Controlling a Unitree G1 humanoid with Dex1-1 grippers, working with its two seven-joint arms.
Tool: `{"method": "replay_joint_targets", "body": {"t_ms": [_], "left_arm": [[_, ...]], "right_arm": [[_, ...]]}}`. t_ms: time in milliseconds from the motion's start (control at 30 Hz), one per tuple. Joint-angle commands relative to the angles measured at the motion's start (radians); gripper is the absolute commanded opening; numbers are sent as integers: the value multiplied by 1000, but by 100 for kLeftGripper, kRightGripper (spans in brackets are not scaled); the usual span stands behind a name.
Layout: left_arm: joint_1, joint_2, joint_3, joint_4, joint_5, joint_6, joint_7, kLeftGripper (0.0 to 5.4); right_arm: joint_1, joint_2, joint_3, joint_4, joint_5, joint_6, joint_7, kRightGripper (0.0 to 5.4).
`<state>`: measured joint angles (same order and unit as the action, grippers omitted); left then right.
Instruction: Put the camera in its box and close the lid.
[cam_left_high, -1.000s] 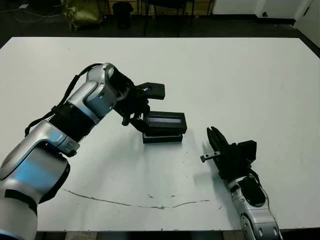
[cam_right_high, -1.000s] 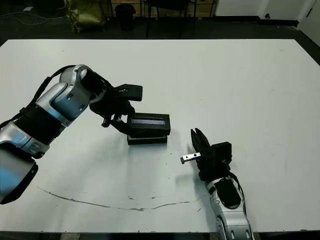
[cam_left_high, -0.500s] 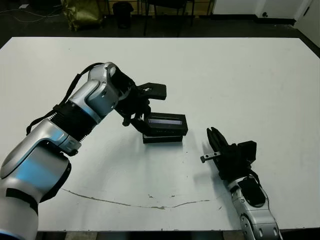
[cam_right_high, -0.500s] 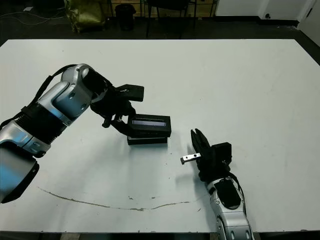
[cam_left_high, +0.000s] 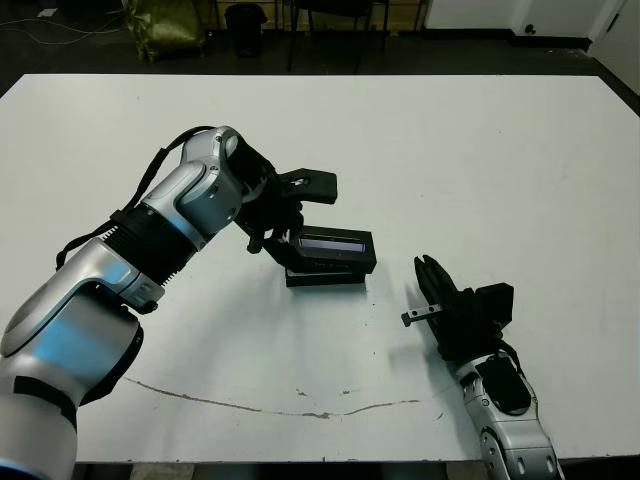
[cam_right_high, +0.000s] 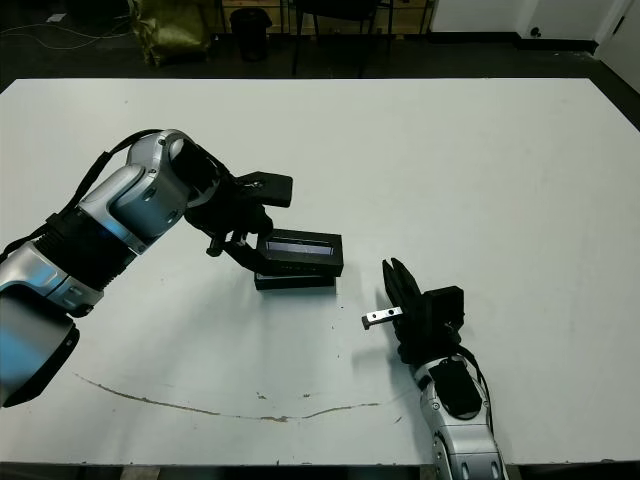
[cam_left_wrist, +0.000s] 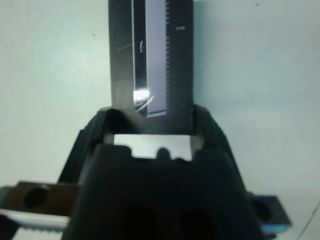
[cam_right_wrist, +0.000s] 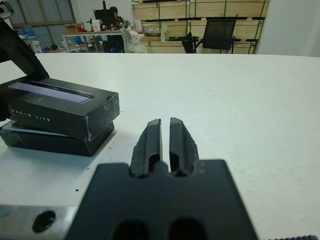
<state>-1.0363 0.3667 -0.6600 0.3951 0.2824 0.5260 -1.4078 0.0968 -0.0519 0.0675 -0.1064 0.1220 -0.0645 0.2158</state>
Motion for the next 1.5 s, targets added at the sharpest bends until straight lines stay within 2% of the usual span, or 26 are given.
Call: {"method": "replay_joint_targets", "body": {"t_ms": [33, 333, 533, 733, 1033, 1333, 1500], "left_arm": [[5, 5, -17, -3, 16, -1, 4, 226], [10, 4, -29, -4, 23, -8, 8, 226], [10, -2, -46, 15, 28, -3, 8, 226], [9, -2, -64, 25, 35, -35, 4, 226], [14, -10, -75, 49, 39, -25, -4, 226], [16, -7, -83, 57, 45, -33, 4, 226], [20, -6, -85, 64, 44, -22, -1, 226]], "right_arm": [[18, -2, -4, 5, 1, 10, -3, 0], [13, -1, -9, 27, 11, -22, 11, 0], [17, -1, -11, 17, 9, 1, 6, 0], [17, 8, -12, 25, 2, -17, 1, 0], [16, 6, -17, 37, 15, -34, 17, 0], [25, 8, -15, 18, 14, -5, 0, 0], [21, 11, -17, 32, 36, -20, 21, 0]]}}
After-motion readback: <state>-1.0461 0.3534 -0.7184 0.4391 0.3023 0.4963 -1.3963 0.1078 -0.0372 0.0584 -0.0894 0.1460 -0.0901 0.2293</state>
